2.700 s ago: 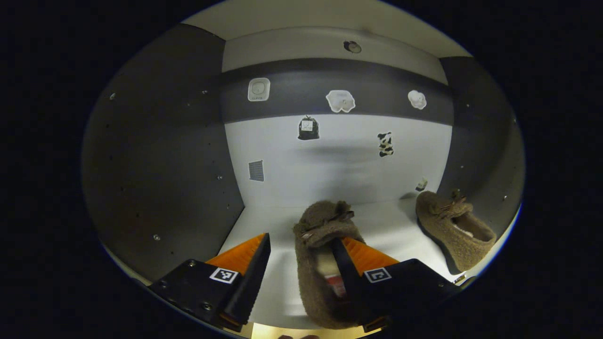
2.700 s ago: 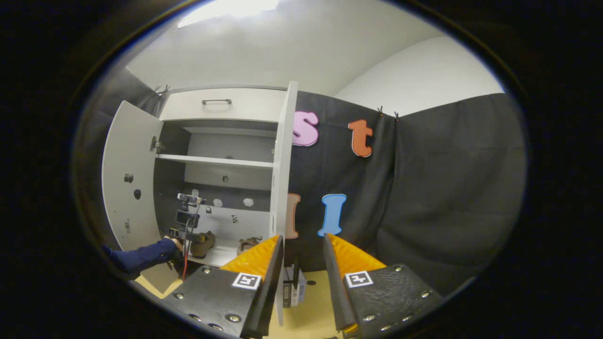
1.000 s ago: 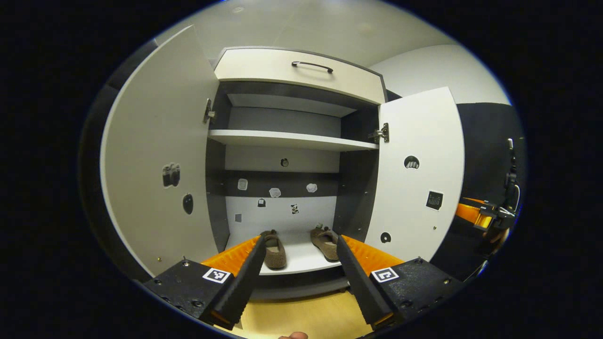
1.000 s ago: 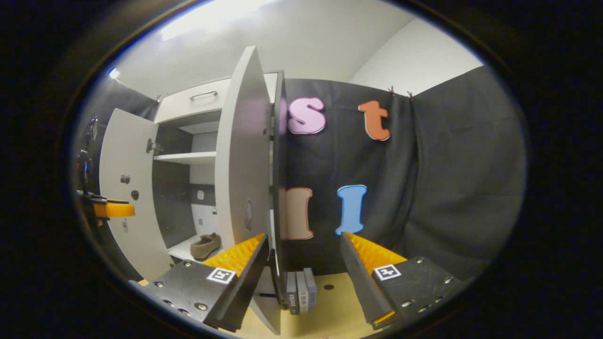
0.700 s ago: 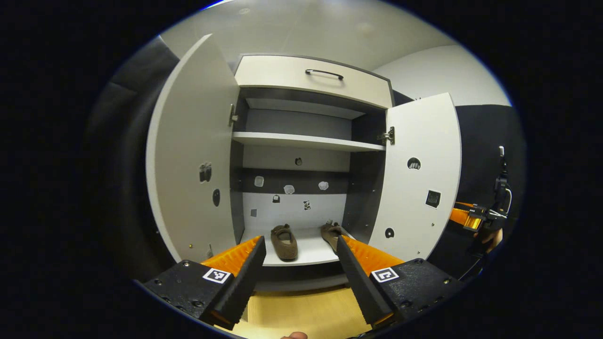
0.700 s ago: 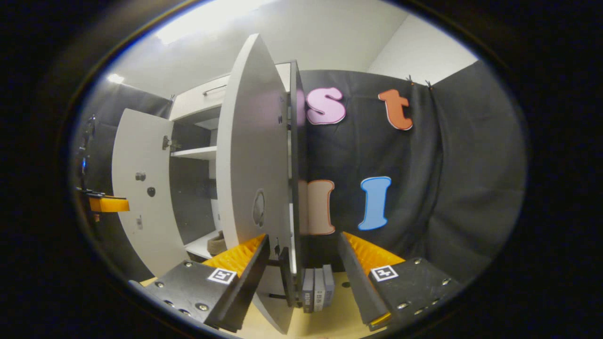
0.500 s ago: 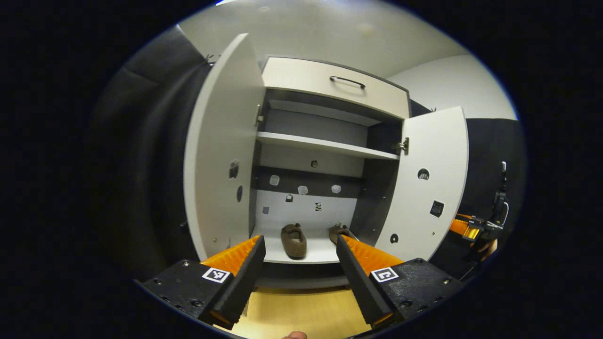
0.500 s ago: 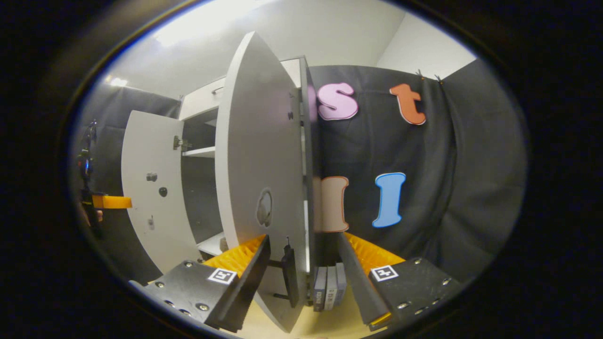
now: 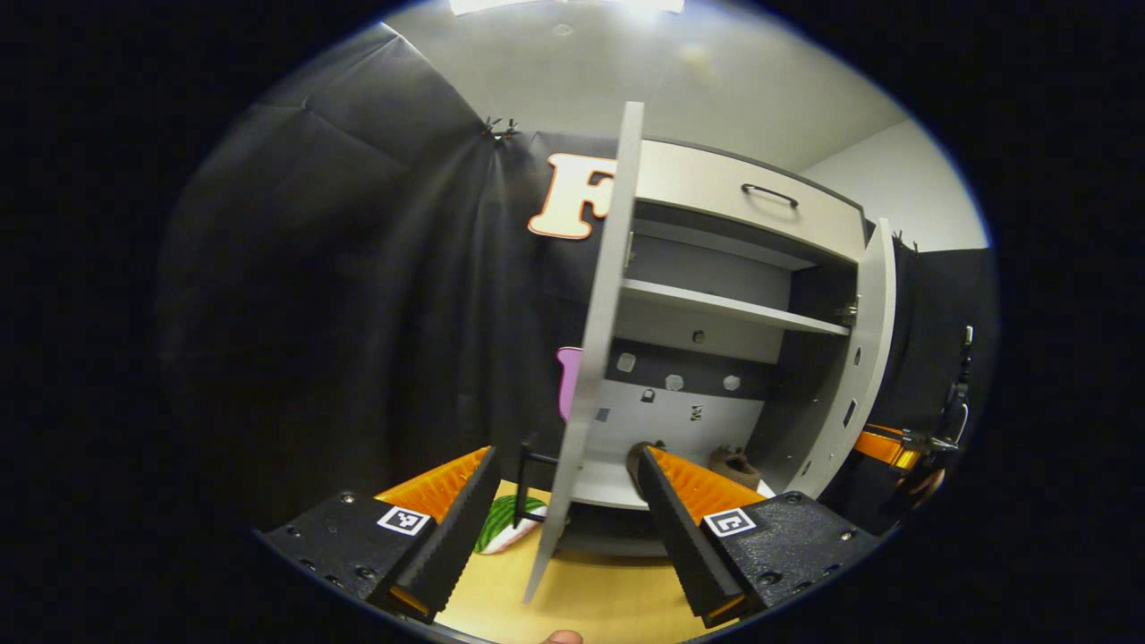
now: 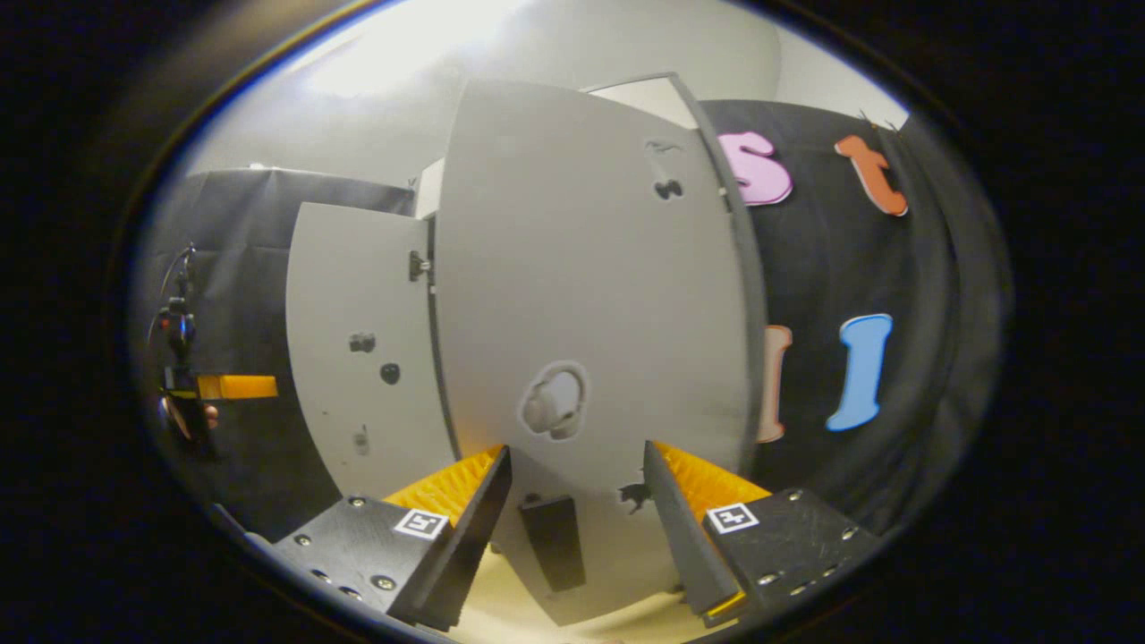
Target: Grab one shoe with the right hand and put it into the shoe cabinet, grab the other shoe with the left hand and put it into the shoe cabinet; then close the right door with the right hand and the left door with the left hand.
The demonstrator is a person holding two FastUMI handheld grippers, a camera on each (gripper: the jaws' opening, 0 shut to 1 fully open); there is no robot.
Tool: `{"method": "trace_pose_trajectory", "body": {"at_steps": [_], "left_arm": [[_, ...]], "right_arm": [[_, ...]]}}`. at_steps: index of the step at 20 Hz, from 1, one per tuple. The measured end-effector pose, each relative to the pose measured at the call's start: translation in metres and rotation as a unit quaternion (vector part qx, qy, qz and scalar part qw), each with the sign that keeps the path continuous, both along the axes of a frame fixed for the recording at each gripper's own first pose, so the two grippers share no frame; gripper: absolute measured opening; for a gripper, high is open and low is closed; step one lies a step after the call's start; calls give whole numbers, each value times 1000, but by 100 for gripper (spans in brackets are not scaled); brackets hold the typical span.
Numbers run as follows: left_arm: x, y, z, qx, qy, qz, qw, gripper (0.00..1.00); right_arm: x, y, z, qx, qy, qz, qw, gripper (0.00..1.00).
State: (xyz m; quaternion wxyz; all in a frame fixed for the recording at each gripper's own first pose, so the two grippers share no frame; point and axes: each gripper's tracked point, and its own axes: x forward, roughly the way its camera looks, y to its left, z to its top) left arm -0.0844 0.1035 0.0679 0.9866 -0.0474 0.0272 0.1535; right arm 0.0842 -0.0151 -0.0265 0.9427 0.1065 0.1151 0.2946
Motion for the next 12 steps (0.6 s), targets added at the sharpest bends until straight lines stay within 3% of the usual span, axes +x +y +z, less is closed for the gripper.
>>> {"method": "trace_pose_trajectory", "body": {"at_steps": [5, 6, 9, 10, 12], "left_arm": [[6, 44, -1, 5, -6, 15, 1000, 95], [10, 48, -3, 1, -6, 11, 1000, 91], [26, 57, -11, -2, -5, -8, 1000, 91], [29, 57, -12, 1, -5, -16, 1000, 95], [40, 50, -12, 3, -1, -42, 999, 91]], "right_arm": [[10, 22, -8, -11, 6, -5, 1000, 90], [11, 22, -7, -11, 8, -11, 1000, 90], [13, 19, -1, 0, 12, -36, 999, 86], [14, 17, 3, 2, 9, -46, 999, 86], [15, 9, 11, 4, 6, -68, 998, 90]]}}
